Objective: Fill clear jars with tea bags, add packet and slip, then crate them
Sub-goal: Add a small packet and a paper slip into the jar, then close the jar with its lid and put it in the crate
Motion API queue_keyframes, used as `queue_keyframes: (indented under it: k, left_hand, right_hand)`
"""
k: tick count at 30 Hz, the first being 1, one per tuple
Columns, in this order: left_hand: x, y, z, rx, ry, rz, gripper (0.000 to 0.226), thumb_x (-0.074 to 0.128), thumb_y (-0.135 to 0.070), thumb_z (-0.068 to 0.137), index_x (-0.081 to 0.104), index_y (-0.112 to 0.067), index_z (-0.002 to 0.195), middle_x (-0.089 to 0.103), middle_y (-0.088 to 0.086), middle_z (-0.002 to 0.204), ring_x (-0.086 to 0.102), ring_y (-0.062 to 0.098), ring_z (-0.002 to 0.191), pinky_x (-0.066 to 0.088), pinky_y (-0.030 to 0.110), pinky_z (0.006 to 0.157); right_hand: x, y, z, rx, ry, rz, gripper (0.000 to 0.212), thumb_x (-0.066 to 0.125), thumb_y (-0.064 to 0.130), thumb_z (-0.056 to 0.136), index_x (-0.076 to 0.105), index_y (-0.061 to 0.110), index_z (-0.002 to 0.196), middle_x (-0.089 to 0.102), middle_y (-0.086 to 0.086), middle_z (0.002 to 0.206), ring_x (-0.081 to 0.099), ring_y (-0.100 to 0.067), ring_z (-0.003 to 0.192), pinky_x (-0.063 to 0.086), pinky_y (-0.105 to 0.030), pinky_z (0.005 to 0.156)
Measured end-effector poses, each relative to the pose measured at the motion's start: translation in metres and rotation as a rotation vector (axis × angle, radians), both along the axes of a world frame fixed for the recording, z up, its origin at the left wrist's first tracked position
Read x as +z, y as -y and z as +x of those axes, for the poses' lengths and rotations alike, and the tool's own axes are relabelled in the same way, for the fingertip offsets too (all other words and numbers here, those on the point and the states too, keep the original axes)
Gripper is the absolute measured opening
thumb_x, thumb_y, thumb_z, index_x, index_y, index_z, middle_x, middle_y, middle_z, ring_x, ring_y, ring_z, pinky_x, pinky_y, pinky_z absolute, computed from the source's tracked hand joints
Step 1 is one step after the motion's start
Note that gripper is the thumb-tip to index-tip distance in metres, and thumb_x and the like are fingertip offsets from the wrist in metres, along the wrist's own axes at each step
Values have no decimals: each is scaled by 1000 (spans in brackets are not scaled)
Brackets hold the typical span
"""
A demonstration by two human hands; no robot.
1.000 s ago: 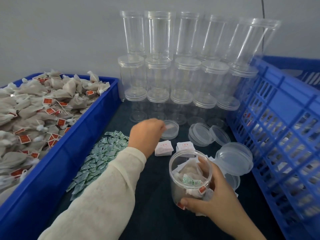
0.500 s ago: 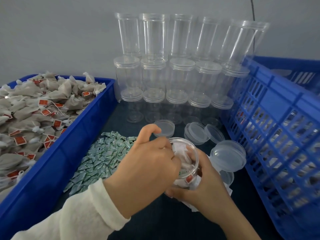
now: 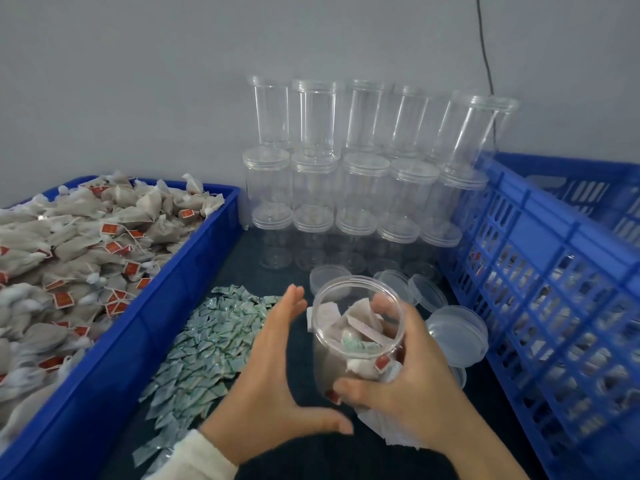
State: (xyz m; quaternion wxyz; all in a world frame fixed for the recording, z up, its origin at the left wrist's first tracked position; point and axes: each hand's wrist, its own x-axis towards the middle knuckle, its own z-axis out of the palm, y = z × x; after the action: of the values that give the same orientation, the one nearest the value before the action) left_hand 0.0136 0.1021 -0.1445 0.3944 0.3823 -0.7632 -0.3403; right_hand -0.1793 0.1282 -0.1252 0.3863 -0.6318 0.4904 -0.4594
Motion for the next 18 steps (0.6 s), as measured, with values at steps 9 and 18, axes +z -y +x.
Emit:
queue_keyframes:
  k: [9,18]
  left_hand:
    - [-24,-3,-37,-22,-353,82,93,90,-31,64,33,-56,133,57,-13,132,59,11,118,54,33,92]
    - [-10,2,-59,32,-315,31,103,90,-37,60,30,-31,144,55,-14,131,58,9,118,53,24,87]
  right_hand:
    - [29,6,0,31,-117,98,117,89,60,44,12,63,132,45,36,122,49,19,110,47,-10,87]
    - [163,25,7,158,-1225,121,98,73,69,62,29,42,146,47,15,135,50,-12,119,42,-28,91]
